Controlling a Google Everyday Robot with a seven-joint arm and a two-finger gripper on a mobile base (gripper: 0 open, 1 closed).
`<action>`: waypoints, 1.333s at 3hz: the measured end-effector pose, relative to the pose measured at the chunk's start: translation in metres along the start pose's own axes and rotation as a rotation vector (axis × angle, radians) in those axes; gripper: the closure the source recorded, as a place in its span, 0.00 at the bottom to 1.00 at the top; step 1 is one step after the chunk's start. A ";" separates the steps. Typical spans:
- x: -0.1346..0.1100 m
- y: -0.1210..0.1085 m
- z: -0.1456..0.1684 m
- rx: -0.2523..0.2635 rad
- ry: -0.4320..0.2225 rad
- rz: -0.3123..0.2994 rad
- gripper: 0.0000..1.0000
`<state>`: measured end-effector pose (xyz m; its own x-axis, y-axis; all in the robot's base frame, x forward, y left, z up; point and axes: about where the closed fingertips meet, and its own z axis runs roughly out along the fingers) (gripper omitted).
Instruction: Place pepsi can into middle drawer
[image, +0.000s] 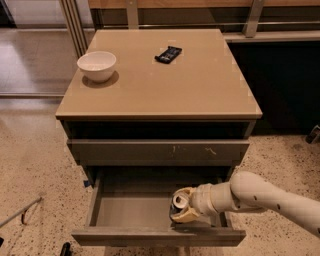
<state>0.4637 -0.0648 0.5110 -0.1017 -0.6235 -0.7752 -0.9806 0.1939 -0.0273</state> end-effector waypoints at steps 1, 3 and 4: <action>-0.004 0.000 -0.004 0.001 0.005 -0.004 1.00; 0.009 -0.008 0.025 0.017 0.022 -0.065 1.00; 0.019 -0.020 0.045 0.032 0.017 -0.099 1.00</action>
Offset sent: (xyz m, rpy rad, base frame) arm 0.0099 0.0087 -0.0362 -0.0535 -0.0640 0.0279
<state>0.4886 -0.0465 0.4687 -0.0073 -0.6534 -0.7570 -0.9802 0.1545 -0.1240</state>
